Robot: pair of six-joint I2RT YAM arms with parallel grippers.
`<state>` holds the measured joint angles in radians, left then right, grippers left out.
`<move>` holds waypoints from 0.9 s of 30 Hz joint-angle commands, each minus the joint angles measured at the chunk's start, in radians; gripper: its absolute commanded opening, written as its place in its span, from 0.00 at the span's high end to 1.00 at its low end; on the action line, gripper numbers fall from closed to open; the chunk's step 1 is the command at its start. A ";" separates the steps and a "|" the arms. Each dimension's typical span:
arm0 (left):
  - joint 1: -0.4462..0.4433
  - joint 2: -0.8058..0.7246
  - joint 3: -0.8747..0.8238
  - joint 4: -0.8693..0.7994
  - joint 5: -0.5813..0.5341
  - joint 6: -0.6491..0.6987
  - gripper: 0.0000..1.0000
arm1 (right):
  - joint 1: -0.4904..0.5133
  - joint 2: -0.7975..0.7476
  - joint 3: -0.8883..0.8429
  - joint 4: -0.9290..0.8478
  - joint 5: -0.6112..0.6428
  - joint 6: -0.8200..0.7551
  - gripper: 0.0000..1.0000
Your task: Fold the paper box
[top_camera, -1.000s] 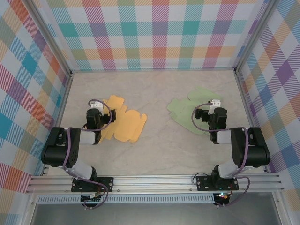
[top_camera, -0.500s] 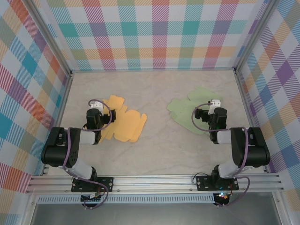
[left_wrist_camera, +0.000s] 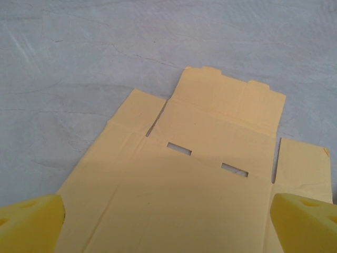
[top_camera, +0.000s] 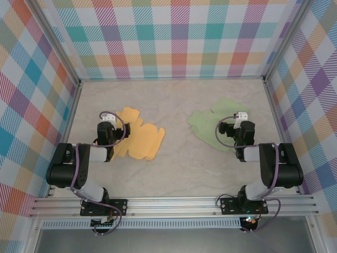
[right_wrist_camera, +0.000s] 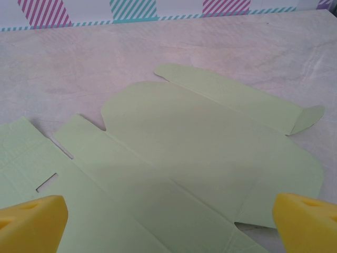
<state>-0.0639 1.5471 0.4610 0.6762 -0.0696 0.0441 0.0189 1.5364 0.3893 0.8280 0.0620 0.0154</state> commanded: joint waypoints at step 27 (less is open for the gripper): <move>-0.001 -0.942 0.062 -1.213 -0.257 -0.904 0.00 | 0.103 -0.278 0.433 -1.055 -0.186 0.300 0.00</move>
<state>-0.0639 0.6296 0.5495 -0.3351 -0.2989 -0.7303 0.0830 1.2198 0.7704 -0.1032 -0.0509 0.2779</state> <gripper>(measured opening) 0.997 0.997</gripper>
